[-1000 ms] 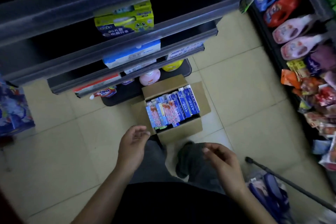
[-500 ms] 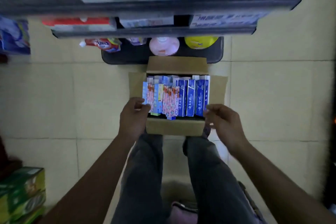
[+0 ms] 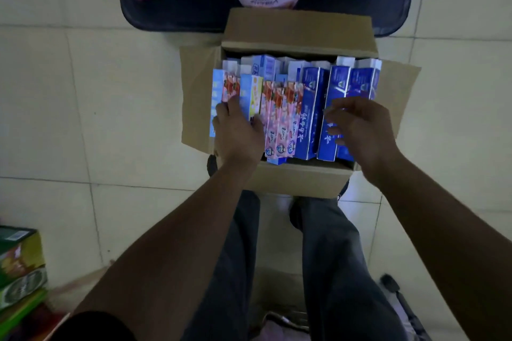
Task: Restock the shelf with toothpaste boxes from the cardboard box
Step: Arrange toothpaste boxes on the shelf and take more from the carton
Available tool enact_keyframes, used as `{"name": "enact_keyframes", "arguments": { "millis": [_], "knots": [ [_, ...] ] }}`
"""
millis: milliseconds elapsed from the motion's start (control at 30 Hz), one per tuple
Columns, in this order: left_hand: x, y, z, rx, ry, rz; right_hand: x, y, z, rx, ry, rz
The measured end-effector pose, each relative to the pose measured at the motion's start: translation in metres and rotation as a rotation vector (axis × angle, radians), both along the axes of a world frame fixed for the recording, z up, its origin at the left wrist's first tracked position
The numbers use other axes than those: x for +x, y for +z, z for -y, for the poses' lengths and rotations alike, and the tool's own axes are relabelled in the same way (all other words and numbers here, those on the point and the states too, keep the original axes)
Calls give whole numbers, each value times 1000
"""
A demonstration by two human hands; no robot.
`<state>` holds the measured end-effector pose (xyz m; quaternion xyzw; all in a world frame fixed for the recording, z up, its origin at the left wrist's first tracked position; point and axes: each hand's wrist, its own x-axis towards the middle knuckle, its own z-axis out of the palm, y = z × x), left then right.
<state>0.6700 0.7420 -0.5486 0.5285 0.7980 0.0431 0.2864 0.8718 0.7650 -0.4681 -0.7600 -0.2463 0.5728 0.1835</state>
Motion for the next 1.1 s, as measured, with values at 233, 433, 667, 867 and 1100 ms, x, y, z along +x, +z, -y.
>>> {"name": "enact_keyframes", "arguments": {
  "millis": [233,433,667,867,1100],
  "knots": [
    [-16,32,-8,15,194,433,-9,12,7,37,50,31],
    [-5,93,-10,-139,55,948,-5,42,-16,166,337,-204],
    [21,64,8,-179,256,519,52,47,-13,192,-8,-112],
    [68,32,41,-269,105,140,85,47,8,182,-209,-74],
    [100,25,42,-114,422,178,86,43,16,168,-295,-122]
  ]
}}
